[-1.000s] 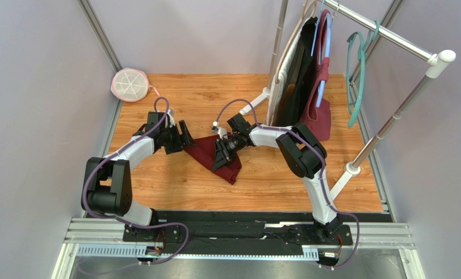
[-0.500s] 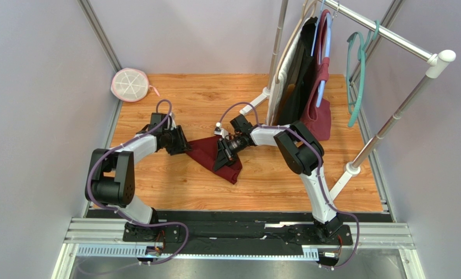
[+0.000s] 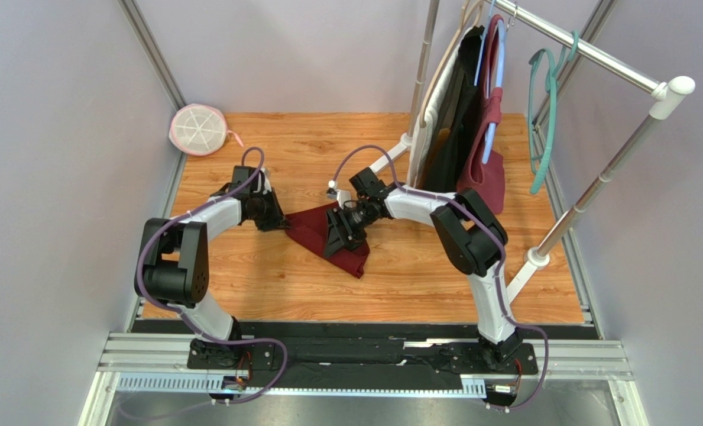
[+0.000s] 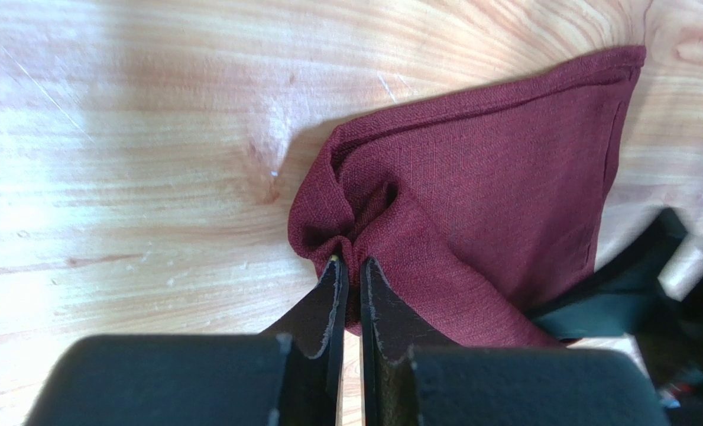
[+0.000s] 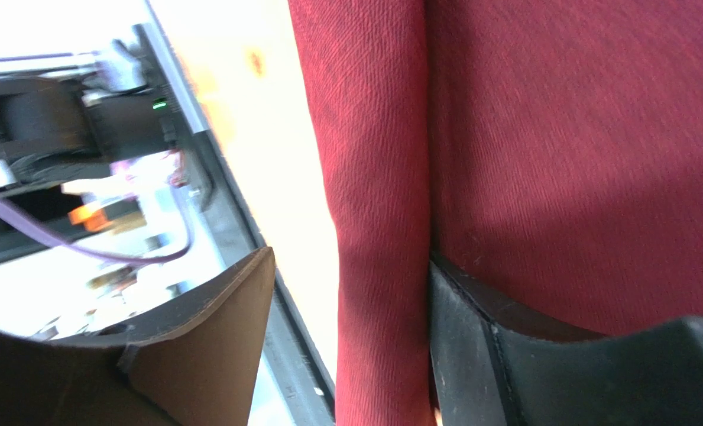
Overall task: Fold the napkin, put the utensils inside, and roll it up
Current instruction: Roll the napkin with the utensil
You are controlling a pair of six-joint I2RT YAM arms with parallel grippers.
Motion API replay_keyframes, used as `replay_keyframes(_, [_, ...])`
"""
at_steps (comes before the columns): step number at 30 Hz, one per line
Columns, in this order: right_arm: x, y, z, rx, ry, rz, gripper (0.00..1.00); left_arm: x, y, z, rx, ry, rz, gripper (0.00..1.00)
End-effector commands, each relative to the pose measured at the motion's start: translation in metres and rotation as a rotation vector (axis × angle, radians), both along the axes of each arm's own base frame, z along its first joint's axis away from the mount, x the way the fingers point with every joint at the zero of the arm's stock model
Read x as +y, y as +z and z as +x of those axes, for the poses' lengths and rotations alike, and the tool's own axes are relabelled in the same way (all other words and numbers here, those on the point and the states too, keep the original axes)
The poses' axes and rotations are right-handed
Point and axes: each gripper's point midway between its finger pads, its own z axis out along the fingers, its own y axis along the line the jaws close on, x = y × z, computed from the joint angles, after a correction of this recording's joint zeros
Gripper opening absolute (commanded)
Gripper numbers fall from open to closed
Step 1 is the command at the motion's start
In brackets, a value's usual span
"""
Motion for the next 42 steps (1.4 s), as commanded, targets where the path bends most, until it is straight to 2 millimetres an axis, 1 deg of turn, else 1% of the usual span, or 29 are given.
replay_keyframes(1, [-0.015, 0.031, 0.021, -0.284, -0.053, -0.122, 0.66, 0.004, 0.008, 0.013, -0.021, -0.010, 0.028, 0.03])
replay_keyframes(2, [-0.016, 0.033, 0.020, -0.325, -0.051, -0.137, 0.66, 0.004, 0.009, 0.014, -0.020, -0.011, 0.029, 0.03])
replay_keyframes(3, [-0.012, 0.047, 0.015, -0.389, -0.037, -0.128, 0.66, 0.004, 0.008, 0.014, -0.015, -0.013, 0.027, 0.03])
replay_keyframes(4, [-0.017, 0.045, 0.020, -0.463, -0.050, -0.175, 0.66, 0.004, 0.008, 0.014, -0.013, -0.013, 0.029, 0.03])
replay_keyframes(5, [-0.017, 0.048, 0.018, -0.514, -0.046, -0.189, 0.66, 0.004, 0.009, 0.014, -0.011, -0.014, 0.028, 0.03])
replay_keyframes(6, [-0.013, 0.053, 0.007, -0.572, -0.026, -0.188, 0.67, 0.004, 0.007, 0.014, -0.005, -0.015, 0.027, 0.02])
replay_keyframes(7, [-0.017, 0.052, 0.014, -0.659, -0.043, -0.239, 0.67, 0.004, 0.008, 0.014, -0.005, -0.016, 0.028, 0.02])
replay_keyframes(8, [-0.015, 0.054, 0.012, -0.708, -0.039, -0.248, 0.67, 0.003, 0.008, 0.015, -0.004, -0.018, 0.027, 0.02])
replay_keyframes(9, [-0.009, 0.048, -0.003, -0.743, -0.003, -0.263, 0.67, 0.003, 0.008, 0.015, -0.004, -0.017, 0.027, 0.02])
replay_keyframes(10, [-0.014, 0.049, 0.002, -0.818, -0.019, -0.309, 0.67, 0.003, 0.007, 0.015, 0.000, -0.018, 0.028, 0.02])
replay_keyframes(11, [-0.005, 0.049, -0.006, -0.868, -0.001, -0.308, 0.67, 0.003, 0.008, 0.015, -0.001, -0.021, 0.027, 0.02])
replay_keyframes(12, [-0.010, 0.046, 0.000, -0.923, -0.025, -0.364, 0.66, 0.003, 0.008, 0.015, 0.001, -0.020, 0.028, 0.02])
replay_keyframes(13, [-0.010, 0.039, -0.004, -0.937, -0.020, -0.388, 0.66, 0.003, 0.008, 0.015, 0.002, -0.020, 0.028, 0.02])
replay_keyframes(14, [-0.005, 0.038, -0.007, -0.988, 0.012, -0.388, 0.65, 0.003, 0.008, 0.015, 0.001, -0.022, 0.028, 0.02])
replay_keyframes(16, [-0.006, 0.025, -0.006, -1.020, 0.019, -0.428, 0.65, 0.004, 0.007, 0.015, 0.004, -0.021, 0.029, 0.02])
replay_keyframes(17, [-0.002, 0.025, -0.006, -1.043, 0.022, -0.425, 0.64, 0.003, 0.008, 0.016, 0.002, -0.021, 0.027, 0.02])
replay_keyframes(19, [-0.005, 0.017, -0.001, -1.081, 0.021, -0.468, 0.63, 0.003, 0.008, 0.015, 0.006, -0.022, 0.028, 0.02])
replay_keyframes(22, [-0.004, 0.014, 0.003, -1.137, 0.025, -0.484, 0.63, 0.003, 0.008, 0.016, 0.004, -0.023, 0.029, 0.02])
replay_keyframes(28, [-0.005, -0.007, 0.002, -1.147, 0.093, -0.511, 0.61, 0.003, 0.008, 0.017, 0.002, -0.024, 0.027, 0.02])
replay_keyframes(32, [-0.011, -0.022, 0.000, -1.121, 0.127, -0.550, 0.59, 0.001, 0.008, 0.017, -0.003, -0.033, 0.018, 0.04])
replay_keyframes(33, [-0.011, -0.029, -0.001, -1.105, 0.142, -0.555, 0.58, 0.000, 0.009, 0.019, -0.015, -0.038, 0.011, 0.06])
replay_keyframes(35, [-0.016, -0.039, -0.003, -1.058, 0.158, -0.575, 0.52, -0.005, 0.011, 0.020, -0.025, -0.051, -0.012, 0.10])
replay_keyframes(36, [-0.014, -0.042, -0.005, -1.035, 0.166, -0.564, 0.49, -0.005, 0.011, 0.020, -0.028, -0.052, -0.017, 0.19])
replay_keyframes(37, [-0.018, -0.049, -0.008, -1.004, 0.178, -0.577, 0.43, -0.006, 0.013, 0.020, -0.030, -0.054, -0.023, 0.25])
replay_keyframes(38, [-0.021, -0.051, -0.007, -0.981, 0.179, -0.578, 0.39, -0.006, 0.014, 0.019, -0.030, -0.054, -0.023, 0.40])
replay_keyframes(39, [-0.019, -0.053, -0.013, -0.943, 0.197, -0.552, 0.36, -0.005, 0.020, 0.021, -0.047, -0.048, -0.014, 0.47])
replay_keyframes(40, [-0.024, -0.056, -0.013, -0.904, 0.197, -0.558, 0.32, -0.003, 0.024, 0.021, -0.056, -0.039, -0.006, 0.55])
replay_keyframes(41, [-0.024, -0.057, -0.016, -0.873, 0.205, -0.545, 0.30, 0.000, 0.028, 0.021, -0.065, -0.028, 0.002, 0.66])
replay_keyframes(42, [-0.020, -0.058, -0.027, -0.811, 0.234, -0.493, 0.29, 0.004, 0.040, 0.024, -0.102, -0.013, 0.022, 0.70])
